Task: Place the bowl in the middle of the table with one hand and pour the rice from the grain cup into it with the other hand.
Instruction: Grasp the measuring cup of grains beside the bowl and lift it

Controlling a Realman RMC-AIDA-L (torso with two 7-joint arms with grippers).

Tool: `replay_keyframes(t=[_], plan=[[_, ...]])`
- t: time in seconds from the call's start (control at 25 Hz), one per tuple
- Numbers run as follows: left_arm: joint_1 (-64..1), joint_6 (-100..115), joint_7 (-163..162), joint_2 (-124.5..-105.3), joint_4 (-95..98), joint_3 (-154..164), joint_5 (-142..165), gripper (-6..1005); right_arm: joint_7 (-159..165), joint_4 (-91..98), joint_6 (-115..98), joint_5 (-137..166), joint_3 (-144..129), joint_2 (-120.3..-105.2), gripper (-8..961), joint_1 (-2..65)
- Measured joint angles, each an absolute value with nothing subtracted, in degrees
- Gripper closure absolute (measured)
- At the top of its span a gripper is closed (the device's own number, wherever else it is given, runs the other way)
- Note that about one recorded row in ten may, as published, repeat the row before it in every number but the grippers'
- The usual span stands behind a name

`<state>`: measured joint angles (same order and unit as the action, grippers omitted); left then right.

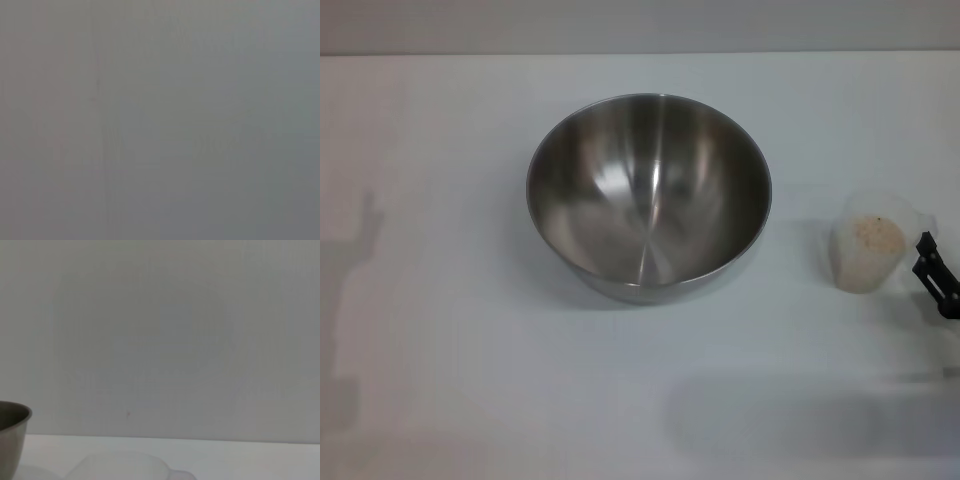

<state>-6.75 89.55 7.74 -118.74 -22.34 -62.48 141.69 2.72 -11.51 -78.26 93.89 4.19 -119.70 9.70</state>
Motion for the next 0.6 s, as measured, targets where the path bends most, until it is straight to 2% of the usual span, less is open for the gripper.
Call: replay_keyframes(t=[0.6], plan=[[-4.9,90.8,7.7,-118.74,-22.4,-62.2,141.6,154,2.7,-11.0,-77.5,93.8,4.4,-119.61,133,11.2]])
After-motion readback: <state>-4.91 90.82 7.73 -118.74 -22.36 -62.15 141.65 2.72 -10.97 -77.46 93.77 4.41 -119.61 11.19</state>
